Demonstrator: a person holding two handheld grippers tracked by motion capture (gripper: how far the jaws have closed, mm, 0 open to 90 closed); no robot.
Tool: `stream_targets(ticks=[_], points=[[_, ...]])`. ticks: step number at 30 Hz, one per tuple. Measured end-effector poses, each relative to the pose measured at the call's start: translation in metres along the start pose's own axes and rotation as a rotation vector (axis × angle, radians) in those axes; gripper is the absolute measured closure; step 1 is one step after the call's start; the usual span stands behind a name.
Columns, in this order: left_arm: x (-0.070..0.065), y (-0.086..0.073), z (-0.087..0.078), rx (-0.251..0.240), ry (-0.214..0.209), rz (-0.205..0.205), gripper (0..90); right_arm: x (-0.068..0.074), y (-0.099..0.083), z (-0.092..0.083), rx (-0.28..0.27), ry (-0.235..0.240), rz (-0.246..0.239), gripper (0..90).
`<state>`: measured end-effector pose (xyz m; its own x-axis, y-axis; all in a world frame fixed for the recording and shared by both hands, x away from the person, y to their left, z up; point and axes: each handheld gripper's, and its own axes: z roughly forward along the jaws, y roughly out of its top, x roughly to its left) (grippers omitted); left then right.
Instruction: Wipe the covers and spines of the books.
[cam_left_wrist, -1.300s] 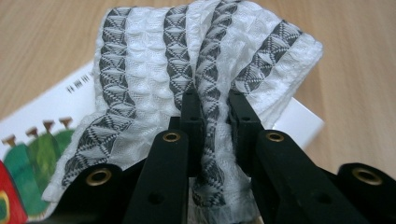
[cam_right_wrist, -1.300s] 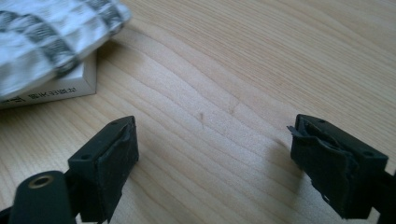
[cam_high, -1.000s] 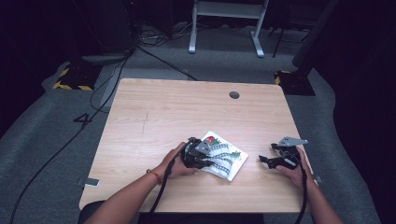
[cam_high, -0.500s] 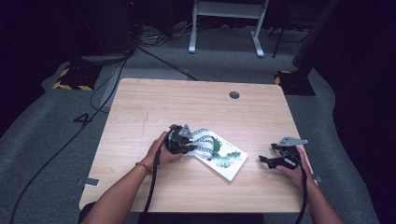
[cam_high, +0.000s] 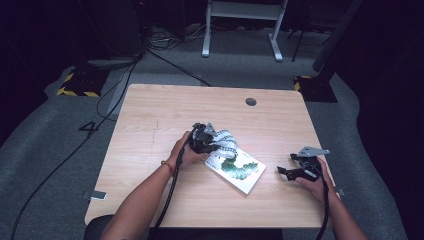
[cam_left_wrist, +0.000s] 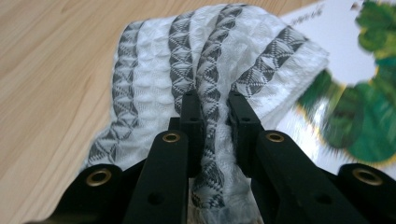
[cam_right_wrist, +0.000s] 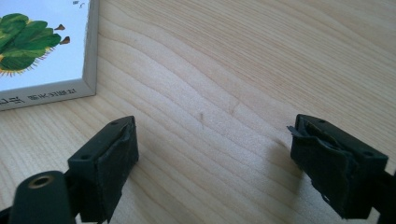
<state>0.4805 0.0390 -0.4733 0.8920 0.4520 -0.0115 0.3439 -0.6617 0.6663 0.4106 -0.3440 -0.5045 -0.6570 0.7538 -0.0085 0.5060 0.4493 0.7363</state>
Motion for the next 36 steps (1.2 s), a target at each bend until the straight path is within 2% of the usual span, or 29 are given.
stream_targets(ticks=[3,4,5,7,12,16,19,25,31,36], points=[[-0.009,0.015,0.011,0.021,-0.011,0.035,80.0,0.0,0.0,0.0,0.0,0.001,0.001,15.2],[-0.017,0.024,0.018,0.032,-0.024,0.064,80.0,0.0,0.0,0.0,0.0,0.0,0.0,15.2],[-0.017,0.024,0.018,0.032,-0.024,0.064,80.0,0.0,0.0,0.0,0.0,0.0,0.0,15.2],[-0.028,0.032,0.024,0.027,-0.058,0.076,80.1,0.0,0.0,0.0,0.0,0.0,0.0,15.2],[-0.067,0.049,0.036,0.031,-0.141,0.176,80.1,0.0,0.0,0.0,0.0,0.001,0.001,15.3],[-0.099,0.047,0.042,0.034,-0.215,0.243,80.5,0.0,0.0,0.0,0.0,-0.001,0.001,15.3],[-0.101,0.041,0.036,0.033,-0.23,0.251,80.5,0.0,0.0,0.0,0.001,-0.002,0.001,15.2],[-0.091,0.014,0.016,0.03,-0.248,0.216,80.6,0.0,0.0,0.0,0.0,0.001,-0.001,15.2],[-0.073,-0.017,-0.011,0.037,-0.199,0.157,80.5,0.0,0.0,0.0,0.0,0.002,0.001,15.2],[-0.051,-0.034,-0.025,0.038,-0.144,0.096,80.5,0.0,0.0,0.0,0.0,0.001,0.0,15.2]])
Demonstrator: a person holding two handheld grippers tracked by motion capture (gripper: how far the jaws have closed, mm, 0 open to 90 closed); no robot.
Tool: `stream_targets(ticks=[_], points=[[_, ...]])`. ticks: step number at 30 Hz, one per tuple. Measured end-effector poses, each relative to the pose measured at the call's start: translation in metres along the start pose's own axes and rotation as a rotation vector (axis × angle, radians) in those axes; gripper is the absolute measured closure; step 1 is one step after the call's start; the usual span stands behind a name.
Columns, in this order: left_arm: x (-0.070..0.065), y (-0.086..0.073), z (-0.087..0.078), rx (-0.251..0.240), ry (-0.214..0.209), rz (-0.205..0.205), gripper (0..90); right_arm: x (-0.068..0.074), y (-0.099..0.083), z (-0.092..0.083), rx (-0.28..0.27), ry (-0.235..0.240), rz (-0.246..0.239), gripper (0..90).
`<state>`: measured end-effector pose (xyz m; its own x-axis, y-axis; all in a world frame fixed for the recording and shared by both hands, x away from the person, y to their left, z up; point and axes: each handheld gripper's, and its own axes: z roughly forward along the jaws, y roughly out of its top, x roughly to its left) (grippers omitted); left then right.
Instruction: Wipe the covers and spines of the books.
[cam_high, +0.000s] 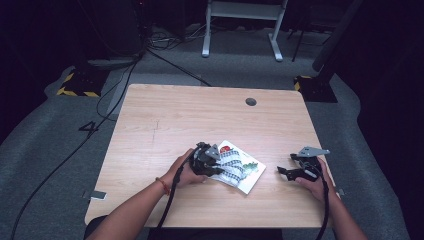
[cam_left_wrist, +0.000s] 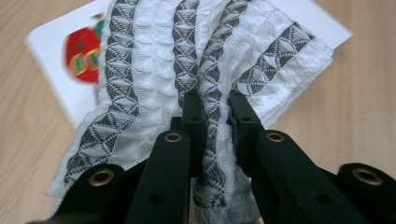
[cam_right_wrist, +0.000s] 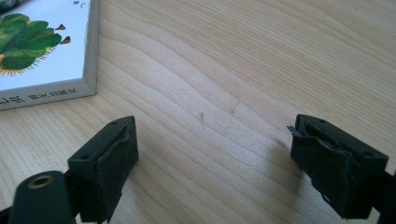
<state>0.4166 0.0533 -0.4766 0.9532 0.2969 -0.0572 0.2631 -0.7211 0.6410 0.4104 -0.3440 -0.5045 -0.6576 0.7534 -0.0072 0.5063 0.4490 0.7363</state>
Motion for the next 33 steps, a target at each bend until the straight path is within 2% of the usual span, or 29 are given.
stream_targets(ticks=[4,5,10,11,13,15,18,20,21,23,26,29,33], points=[[0.012,-0.005,-0.004,0.0,0.039,-0.027,80.3,0.0,0.0,0.0,0.0,-0.001,0.001,15.2],[0.014,-0.006,-0.005,-0.005,0.04,-0.047,80.3,0.0,0.0,0.0,0.0,-0.002,0.0,15.1],[0.024,0.0,-0.001,-0.011,0.069,-0.058,80.2,0.0,0.0,0.0,0.0,-0.001,0.001,15.2],[0.027,0.003,0.002,-0.012,0.085,-0.06,80.2,0.0,0.0,0.0,0.0,-0.001,-0.001,15.2],[0.031,0.008,0.005,-0.009,0.083,-0.072,80.2,0.0,0.0,0.0,0.0,0.0,0.0,15.1],[0.036,0.015,0.01,-0.002,0.103,-0.067,80.3,0.0,0.0,0.0,0.0,0.0,0.0,15.2],[0.043,0.027,0.019,-0.002,0.113,-0.081,80.3,0.0,0.0,0.0,0.0,0.0,-0.001,15.1],[0.048,0.036,0.027,-0.012,0.105,-0.106,80.3,0.0,0.0,0.0,0.0,0.0,-0.001,15.1],[0.048,0.042,0.031,-0.01,0.107,-0.102,80.3,0.0,0.0,0.0,0.0,0.001,-0.002,15.2],[0.044,0.053,0.04,-0.005,0.103,-0.086,80.3,0.0,0.0,0.0,-0.001,0.002,-0.003,15.2],[0.029,0.067,0.052,-0.003,0.07,-0.029,80.3,0.0,0.0,0.0,-0.001,0.002,-0.003,15.2],[0.011,0.079,0.063,-0.015,0.024,0.004,80.3,0.0,0.0,0.0,-0.001,0.002,-0.003,15.2],[-0.009,0.086,0.071,-0.018,-0.025,0.063,80.3,0.0,0.0,0.0,-0.001,0.002,-0.004,15.2]])
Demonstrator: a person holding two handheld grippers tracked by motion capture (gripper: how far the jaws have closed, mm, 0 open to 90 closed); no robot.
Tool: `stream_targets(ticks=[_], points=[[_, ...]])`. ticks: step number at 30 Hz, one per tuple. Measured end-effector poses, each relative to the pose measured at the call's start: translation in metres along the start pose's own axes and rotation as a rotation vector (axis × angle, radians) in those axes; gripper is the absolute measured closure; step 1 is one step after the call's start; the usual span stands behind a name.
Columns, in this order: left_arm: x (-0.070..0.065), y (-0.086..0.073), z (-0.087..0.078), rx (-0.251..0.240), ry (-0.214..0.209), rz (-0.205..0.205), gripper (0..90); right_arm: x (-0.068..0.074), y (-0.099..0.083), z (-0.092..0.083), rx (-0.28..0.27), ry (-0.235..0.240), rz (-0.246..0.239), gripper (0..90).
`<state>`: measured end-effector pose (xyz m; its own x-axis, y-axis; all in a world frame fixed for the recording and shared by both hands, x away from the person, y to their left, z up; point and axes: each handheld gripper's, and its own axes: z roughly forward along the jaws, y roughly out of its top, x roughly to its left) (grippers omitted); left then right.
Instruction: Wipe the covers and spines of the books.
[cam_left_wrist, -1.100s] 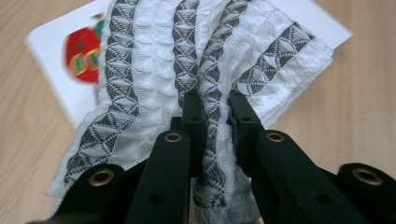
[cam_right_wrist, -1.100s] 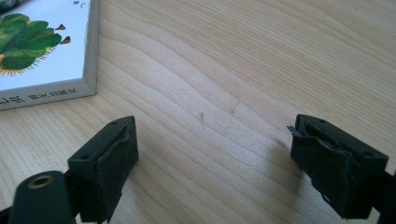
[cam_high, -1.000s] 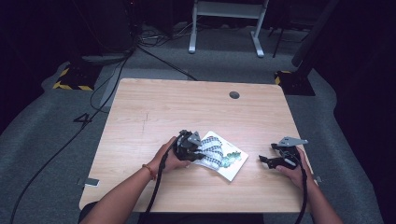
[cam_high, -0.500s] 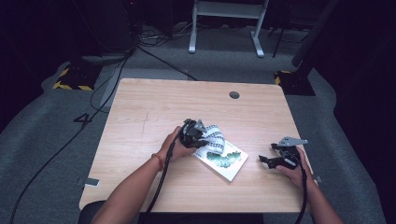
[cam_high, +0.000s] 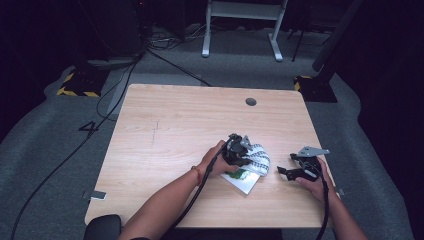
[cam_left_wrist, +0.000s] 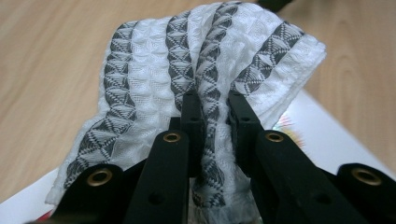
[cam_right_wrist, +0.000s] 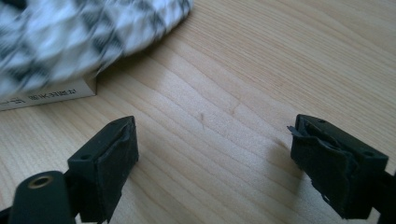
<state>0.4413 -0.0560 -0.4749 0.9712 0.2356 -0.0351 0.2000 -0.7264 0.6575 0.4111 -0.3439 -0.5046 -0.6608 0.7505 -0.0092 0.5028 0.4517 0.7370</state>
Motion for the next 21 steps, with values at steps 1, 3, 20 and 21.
stream_targets(ticks=[1,3,20,21], points=[[-0.005,0.001,0.001,-0.001,-0.012,0.01,80.3,0.0,0.0,0.0,0.0,0.0,0.0,15.2],[-0.017,-0.001,0.0,0.003,-0.035,0.041,80.3,0.0,0.0,0.0,0.001,0.0,0.001,15.1],[-0.003,-0.08,-0.065,-0.001,-0.007,-0.073,80.3,0.0,0.0,0.0,0.001,-0.002,0.002,15.1],[-0.003,-0.08,-0.065,-0.001,-0.007,-0.073,80.4,0.0,0.0,0.0,0.001,-0.002,0.002,15.1]])
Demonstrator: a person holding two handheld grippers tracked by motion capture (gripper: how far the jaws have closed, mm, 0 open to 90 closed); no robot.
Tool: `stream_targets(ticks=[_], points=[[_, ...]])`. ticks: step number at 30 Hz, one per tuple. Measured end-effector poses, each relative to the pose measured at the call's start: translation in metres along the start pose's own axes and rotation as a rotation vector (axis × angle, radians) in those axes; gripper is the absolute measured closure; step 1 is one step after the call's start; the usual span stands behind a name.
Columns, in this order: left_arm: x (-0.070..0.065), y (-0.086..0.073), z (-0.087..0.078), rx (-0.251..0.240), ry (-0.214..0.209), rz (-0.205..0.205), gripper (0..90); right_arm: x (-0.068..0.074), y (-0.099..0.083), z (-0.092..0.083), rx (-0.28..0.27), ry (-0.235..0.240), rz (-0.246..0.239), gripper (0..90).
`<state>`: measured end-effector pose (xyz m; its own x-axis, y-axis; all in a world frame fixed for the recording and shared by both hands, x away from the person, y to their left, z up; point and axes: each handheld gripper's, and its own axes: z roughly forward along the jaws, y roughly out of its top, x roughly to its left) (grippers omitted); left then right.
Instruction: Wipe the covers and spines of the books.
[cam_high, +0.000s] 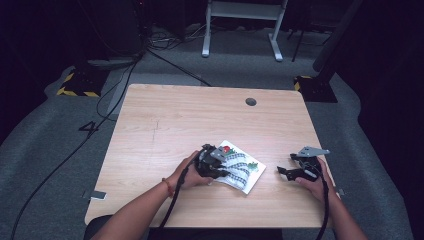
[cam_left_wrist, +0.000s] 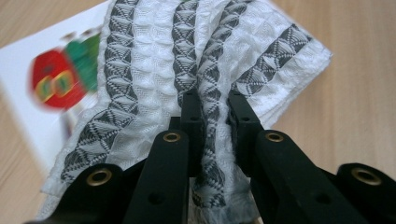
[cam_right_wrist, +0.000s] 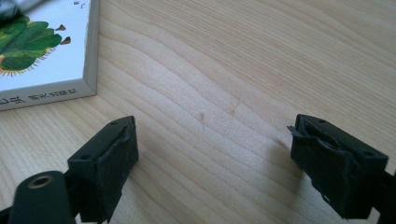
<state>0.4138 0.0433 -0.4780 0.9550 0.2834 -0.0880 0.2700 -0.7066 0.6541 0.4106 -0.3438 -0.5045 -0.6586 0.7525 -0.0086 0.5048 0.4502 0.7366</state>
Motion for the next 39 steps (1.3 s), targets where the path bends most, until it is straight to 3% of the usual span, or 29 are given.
stream_targets(ticks=[2,5,6,12,18,21,26,30,32,37,39], points=[[0.009,-0.006,-0.006,-0.002,0.031,-0.026,80.4,0.0,0.0,0.0,0.0,0.001,0.0,15.1],[0.019,-0.009,-0.01,0.008,0.07,-0.021,80.2,0.0,0.0,0.0,0.0,0.001,0.0,15.2],[0.027,-0.008,-0.012,0.013,0.093,-0.044,80.1,0.0,0.0,0.0,0.0,0.001,0.0,15.2],[0.046,-0.005,-0.009,-0.006,0.131,-0.09,80.0,0.0,0.0,0.0,0.0,0.001,0.0,15.2],[0.061,0.015,0.007,-0.012,0.145,-0.122,79.7,0.0,0.0,0.0,0.0,0.002,-0.001,15.2],[0.061,0.031,0.019,-0.002,0.144,-0.113,79.8,0.0,0.0,0.0,0.0,0.002,-0.001,15.2],[0.042,0.057,0.04,0.013,0.113,-0.029,79.7,0.0,0.0,0.0,0.0,0.002,0.0,15.2],[0.021,0.07,0.053,0.013,0.058,0.023,79.7,0.0,0.0,0.0,0.0,0.002,0.0,15.2],[0.004,0.077,0.061,0.009,0.018,0.071,79.7,0.0,0.0,0.0,0.0,0.002,-0.001,15.2],[-0.026,0.08,0.065,0.025,-0.044,0.162,79.8,0.0,0.0,0.0,0.0,0.002,-0.001,15.2],[-0.031,0.075,0.061,0.031,-0.062,0.173,79.8,0.0,0.0,0.0,0.0,0.001,0.0,15.2]])
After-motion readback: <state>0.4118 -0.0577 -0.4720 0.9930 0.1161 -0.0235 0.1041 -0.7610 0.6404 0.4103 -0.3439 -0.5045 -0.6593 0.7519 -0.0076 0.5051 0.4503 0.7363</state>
